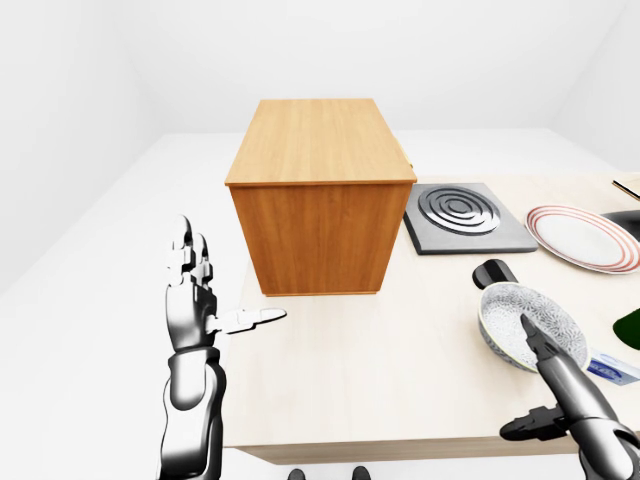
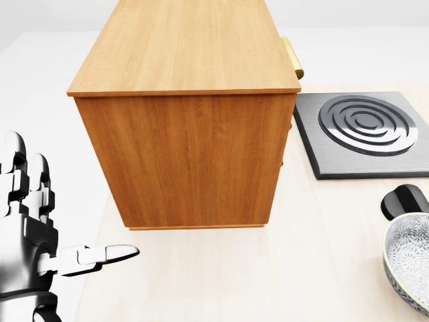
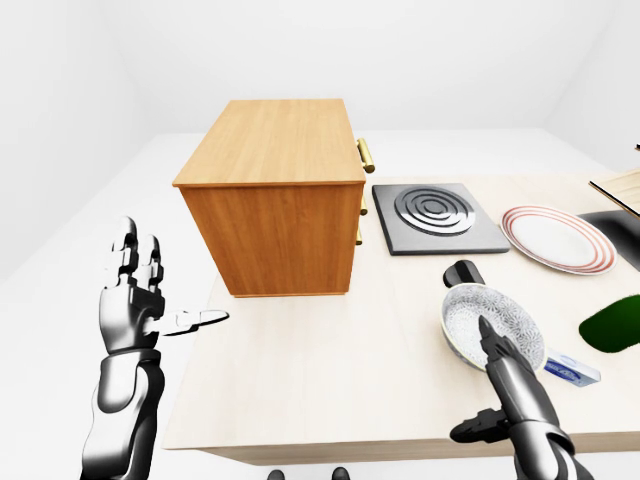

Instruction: Put the bowl on the top of the cabinet.

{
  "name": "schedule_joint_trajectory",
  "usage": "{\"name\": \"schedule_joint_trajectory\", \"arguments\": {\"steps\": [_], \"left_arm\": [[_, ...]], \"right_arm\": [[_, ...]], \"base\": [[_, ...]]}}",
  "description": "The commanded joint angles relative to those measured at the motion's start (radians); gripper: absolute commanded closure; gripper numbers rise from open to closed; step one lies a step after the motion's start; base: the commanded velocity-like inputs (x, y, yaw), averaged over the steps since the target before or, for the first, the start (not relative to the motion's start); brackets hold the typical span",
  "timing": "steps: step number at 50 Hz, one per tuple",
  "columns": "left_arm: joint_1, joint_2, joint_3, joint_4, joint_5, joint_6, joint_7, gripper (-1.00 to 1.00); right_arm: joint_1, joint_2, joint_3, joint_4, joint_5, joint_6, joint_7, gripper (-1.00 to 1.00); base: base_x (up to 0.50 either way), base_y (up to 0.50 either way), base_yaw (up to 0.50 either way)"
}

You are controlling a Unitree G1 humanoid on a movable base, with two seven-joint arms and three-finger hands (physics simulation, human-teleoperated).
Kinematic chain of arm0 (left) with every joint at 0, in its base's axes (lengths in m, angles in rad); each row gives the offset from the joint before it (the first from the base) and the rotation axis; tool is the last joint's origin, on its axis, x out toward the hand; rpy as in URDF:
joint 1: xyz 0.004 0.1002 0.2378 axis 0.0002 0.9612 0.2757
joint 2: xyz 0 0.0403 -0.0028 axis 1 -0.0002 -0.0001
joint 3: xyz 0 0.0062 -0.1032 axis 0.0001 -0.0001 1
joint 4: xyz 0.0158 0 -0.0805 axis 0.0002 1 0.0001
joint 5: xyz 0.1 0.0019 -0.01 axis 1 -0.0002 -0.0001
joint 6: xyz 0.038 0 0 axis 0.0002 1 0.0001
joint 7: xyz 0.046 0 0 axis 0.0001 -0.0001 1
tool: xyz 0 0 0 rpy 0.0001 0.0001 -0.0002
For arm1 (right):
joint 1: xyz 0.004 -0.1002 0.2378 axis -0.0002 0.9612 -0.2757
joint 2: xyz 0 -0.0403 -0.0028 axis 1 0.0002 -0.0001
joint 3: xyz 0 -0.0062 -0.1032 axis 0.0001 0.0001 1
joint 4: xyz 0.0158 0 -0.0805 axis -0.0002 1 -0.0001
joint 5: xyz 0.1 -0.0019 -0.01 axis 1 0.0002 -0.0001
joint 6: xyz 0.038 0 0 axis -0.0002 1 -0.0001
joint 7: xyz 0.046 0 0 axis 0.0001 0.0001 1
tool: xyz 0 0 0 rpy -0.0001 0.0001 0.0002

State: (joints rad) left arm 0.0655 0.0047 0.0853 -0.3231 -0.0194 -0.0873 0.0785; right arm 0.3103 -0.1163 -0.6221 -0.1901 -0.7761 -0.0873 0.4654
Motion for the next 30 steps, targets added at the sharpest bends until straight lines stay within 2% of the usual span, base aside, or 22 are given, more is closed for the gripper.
{"name": "schedule_joint_trajectory", "arguments": {"steps": [1, 24, 25, 26, 27, 30], "left_arm": [[-0.001, 0.0, 0.002, -0.007, 0.001, 0.0, 0.006, -1.0], [0.0, 0.0, -0.005, 0.012, -0.001, 0.0, -0.005, -1.0], [0.0, 0.0, -0.005, 0.009, -0.001, 0.0, -0.005, -1.0], [0.0, 0.0, -0.005, 0.006, 0.0, 0.0, -0.005, -1.0], [0.0, 0.0, -0.005, 0.008, -0.001, 0.0, -0.005, -1.0], [-0.004, 0.0, -0.003, 0.013, 0.0, 0.0, -0.003, -1.0]], "right_arm": [[0.0, -0.012, 0.022, 0.064, -0.033, 0.0, -0.024, -1.0], [0.026, -0.026, 0.065, 0.143, -0.077, 0.0, -0.043, -1.0], [0.027, -0.026, 0.066, 0.144, -0.079, 0.0, -0.043, -0.72], [0.029, -0.025, 0.065, 0.14, -0.078, 0.0, -0.039, 0.35], [0.029, -0.025, 0.065, 0.139, -0.076, 0.0, -0.038, 1.0], [0.026, -0.027, 0.064, 0.141, -0.077, 0.0, -0.036, 1.0]], "base": [[0.0, 0.0, 0.0], [0.0, 0.0, 0.0], [0.0, 0.0, 0.0], [0.0, 0.0, 0.0], [0.0, 0.0, 0.0], [0.0, 0.0, 0.0]]}}
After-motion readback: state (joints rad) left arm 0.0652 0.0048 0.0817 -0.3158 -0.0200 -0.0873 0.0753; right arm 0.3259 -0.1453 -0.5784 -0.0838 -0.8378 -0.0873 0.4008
